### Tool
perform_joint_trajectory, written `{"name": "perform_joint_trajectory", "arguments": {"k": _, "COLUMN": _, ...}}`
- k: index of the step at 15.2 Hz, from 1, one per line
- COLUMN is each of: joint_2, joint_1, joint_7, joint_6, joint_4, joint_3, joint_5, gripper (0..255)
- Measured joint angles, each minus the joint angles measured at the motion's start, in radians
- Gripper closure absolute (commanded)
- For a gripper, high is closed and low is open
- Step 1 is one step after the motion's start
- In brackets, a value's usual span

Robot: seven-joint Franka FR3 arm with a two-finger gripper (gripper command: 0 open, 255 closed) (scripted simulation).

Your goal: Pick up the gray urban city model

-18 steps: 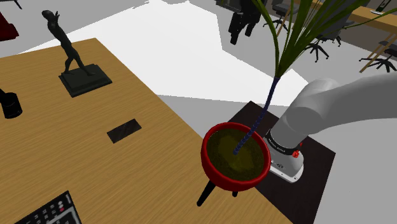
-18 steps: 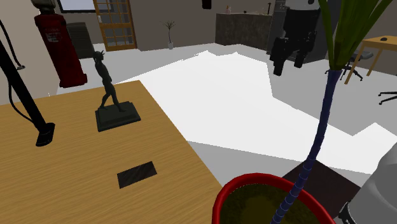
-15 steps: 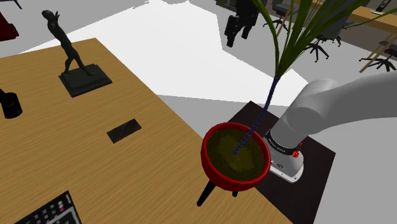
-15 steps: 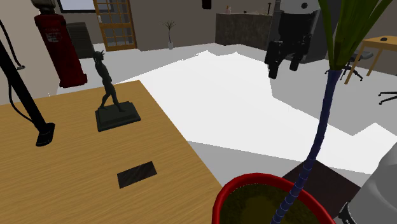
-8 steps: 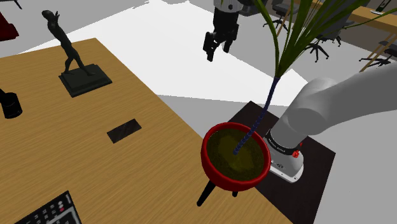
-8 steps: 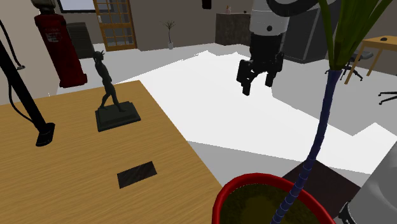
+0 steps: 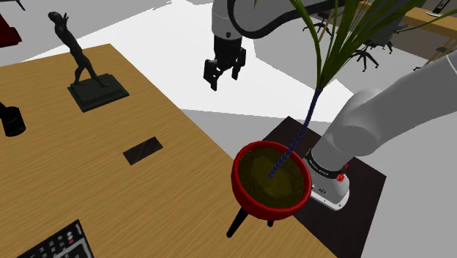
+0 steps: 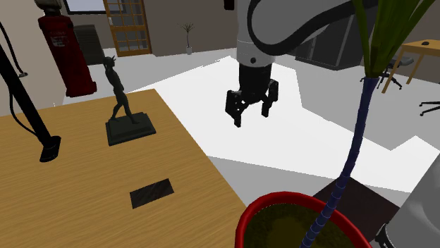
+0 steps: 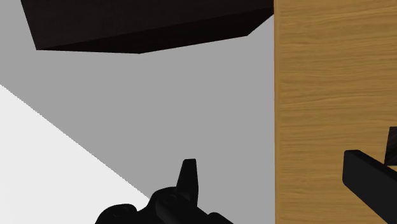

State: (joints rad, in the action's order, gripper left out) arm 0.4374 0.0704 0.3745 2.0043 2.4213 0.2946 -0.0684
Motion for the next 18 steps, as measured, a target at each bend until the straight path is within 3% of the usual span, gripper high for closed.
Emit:
{"name": "perform_joint_trajectory", "arguments": {"k": 4, "joint_2": -0.107, "joint_1": 0.012, "joint_7": 0.091, "joint_6": 0.078, "joint_4": -0.026, "joint_3": 0.066, "joint_5": 0.0, "gripper": 0}}
{"name": "perform_joint_trajectory", "arguments": {"k": 10, "joint_2": -0.315, "joint_1": 0.027, "joint_7": 0.253, "joint_6": 0.158, "joint_4": -0.141, "joint_3": 0.158, "joint_5": 0.057, "gripper": 0}}
{"name": "perform_joint_trajectory", "arguments": {"k": 18, "joint_2": -0.633, "joint_1": 0.092, "joint_7": 0.483, "joint_6": 0.221, "joint_4": -0.356, "joint_3": 0.208, "joint_5": 0.221, "gripper": 0}}
